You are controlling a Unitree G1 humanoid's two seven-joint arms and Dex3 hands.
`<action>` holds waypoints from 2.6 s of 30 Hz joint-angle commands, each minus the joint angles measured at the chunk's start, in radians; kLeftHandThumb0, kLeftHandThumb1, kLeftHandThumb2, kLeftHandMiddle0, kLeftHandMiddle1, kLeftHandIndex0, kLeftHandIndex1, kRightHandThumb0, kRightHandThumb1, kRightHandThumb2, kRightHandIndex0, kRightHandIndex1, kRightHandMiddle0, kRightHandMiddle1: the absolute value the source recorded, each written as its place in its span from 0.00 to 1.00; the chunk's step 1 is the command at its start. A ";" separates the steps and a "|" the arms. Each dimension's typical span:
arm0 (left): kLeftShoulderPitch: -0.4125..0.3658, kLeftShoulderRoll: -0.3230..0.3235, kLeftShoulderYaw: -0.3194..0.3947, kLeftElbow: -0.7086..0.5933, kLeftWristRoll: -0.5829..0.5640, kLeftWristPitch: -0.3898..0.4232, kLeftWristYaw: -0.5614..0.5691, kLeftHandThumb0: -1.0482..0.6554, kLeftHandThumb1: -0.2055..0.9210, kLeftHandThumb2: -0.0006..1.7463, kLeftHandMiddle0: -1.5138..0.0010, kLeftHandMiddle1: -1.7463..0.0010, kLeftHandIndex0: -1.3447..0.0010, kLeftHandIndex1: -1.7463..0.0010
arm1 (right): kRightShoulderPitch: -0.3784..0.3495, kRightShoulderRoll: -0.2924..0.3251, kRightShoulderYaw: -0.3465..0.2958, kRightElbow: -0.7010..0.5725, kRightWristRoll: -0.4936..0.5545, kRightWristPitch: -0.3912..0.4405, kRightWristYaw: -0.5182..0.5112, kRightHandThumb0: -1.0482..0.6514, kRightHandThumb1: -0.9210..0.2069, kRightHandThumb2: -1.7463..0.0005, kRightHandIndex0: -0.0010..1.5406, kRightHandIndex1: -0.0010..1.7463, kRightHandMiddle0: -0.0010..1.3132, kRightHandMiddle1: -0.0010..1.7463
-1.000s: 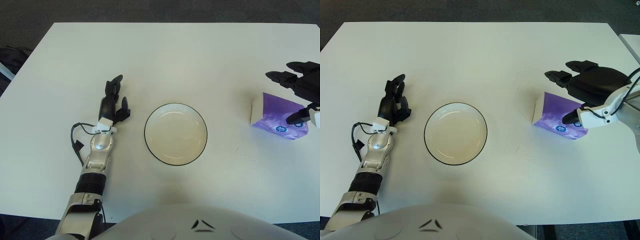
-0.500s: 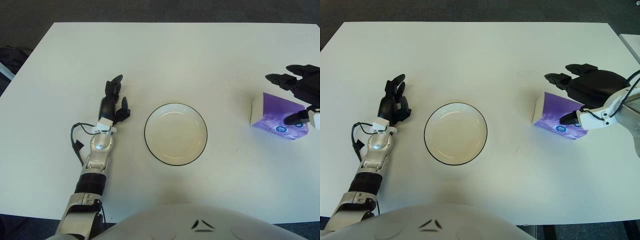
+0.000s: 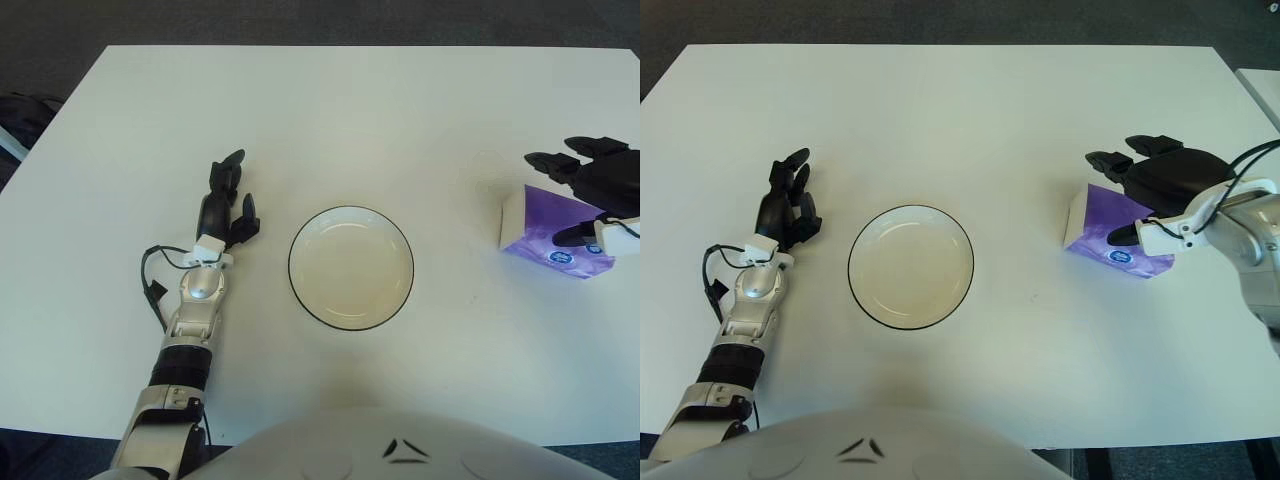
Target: Put the tissue paper into the plate.
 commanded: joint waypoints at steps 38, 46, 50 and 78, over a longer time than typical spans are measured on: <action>0.117 -0.029 0.005 0.096 0.006 0.000 0.004 0.21 1.00 0.52 0.77 0.97 1.00 0.53 | -0.142 0.000 0.234 0.386 -0.030 -0.039 -0.074 0.00 0.00 0.69 0.00 0.00 0.00 0.00; 0.117 -0.027 0.011 0.097 0.001 -0.005 0.004 0.22 1.00 0.53 0.78 0.97 1.00 0.54 | -0.071 -0.016 0.205 0.358 -0.012 -0.001 -0.051 0.00 0.00 0.69 0.00 0.00 0.00 0.00; 0.116 -0.025 0.013 0.098 -0.004 -0.005 -0.001 0.22 1.00 0.54 0.78 0.97 1.00 0.54 | -0.002 -0.022 0.168 0.306 -0.007 0.038 -0.051 0.00 0.00 0.71 0.00 0.00 0.00 0.00; 0.108 -0.019 0.012 0.086 -0.012 0.023 -0.007 0.23 1.00 0.53 0.79 0.98 1.00 0.54 | -0.007 0.052 0.274 0.394 -0.050 0.065 -0.170 0.00 0.00 0.73 0.16 0.17 0.01 0.32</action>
